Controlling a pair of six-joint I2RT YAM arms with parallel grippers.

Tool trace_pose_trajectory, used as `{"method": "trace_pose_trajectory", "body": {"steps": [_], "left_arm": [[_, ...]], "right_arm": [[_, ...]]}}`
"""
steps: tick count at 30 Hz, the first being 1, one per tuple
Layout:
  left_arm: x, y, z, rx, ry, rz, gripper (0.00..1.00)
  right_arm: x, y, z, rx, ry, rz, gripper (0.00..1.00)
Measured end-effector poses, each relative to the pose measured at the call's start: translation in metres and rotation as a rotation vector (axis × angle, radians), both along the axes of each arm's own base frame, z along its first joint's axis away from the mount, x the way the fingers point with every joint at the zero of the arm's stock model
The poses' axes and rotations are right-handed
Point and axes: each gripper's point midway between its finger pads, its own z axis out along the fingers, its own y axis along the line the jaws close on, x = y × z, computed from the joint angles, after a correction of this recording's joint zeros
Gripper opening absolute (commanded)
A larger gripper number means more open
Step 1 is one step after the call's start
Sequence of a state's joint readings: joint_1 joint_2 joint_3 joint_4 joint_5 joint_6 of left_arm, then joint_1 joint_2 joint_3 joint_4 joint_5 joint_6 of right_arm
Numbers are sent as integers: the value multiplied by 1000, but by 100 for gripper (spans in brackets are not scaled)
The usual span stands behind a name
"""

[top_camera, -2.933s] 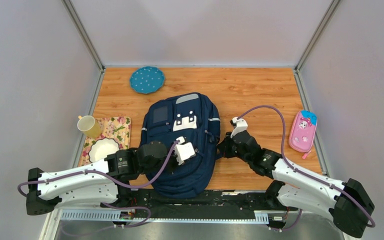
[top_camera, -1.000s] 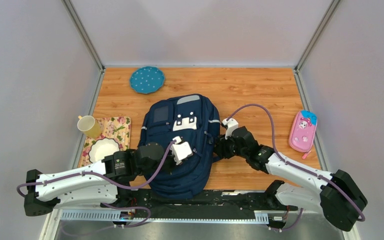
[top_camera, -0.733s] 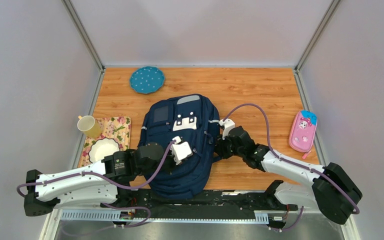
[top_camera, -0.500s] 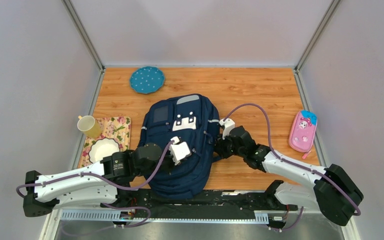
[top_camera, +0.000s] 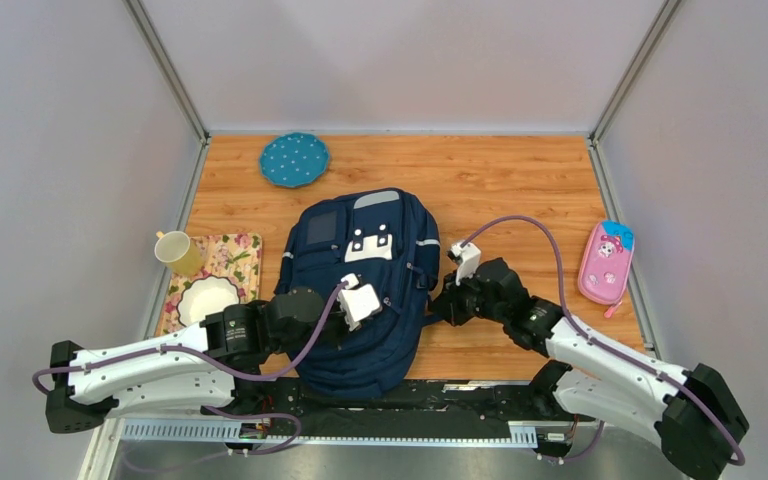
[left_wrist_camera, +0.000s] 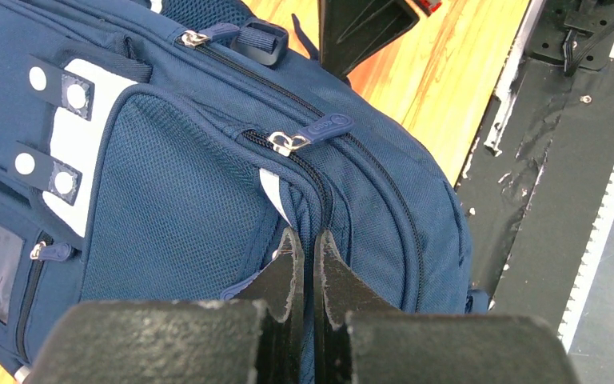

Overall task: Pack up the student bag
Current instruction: Zip the student bag at the center of the board.

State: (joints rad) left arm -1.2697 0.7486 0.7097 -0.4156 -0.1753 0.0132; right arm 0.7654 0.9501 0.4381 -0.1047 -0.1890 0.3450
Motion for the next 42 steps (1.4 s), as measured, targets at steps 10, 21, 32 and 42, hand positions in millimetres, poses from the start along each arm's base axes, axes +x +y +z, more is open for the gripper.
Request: {"method": "trace_pose_trajectory", "body": {"steps": [10, 21, 32, 42], "left_arm": [[0, 0, 0, 1, 0, 1, 0], [-1, 2, 3, -15, 6, 8, 0], [1, 5, 2, -11, 6, 26, 0], [-1, 4, 0, -6, 14, 15, 0]], "right_arm": [[-6, -12, -2, -17, 16, -41, 0], [20, -9, -12, -106, 43, -123, 0], [34, -18, -3, -74, 40, -215, 60], [43, -39, 53, 148, 16, -391, 67]]}}
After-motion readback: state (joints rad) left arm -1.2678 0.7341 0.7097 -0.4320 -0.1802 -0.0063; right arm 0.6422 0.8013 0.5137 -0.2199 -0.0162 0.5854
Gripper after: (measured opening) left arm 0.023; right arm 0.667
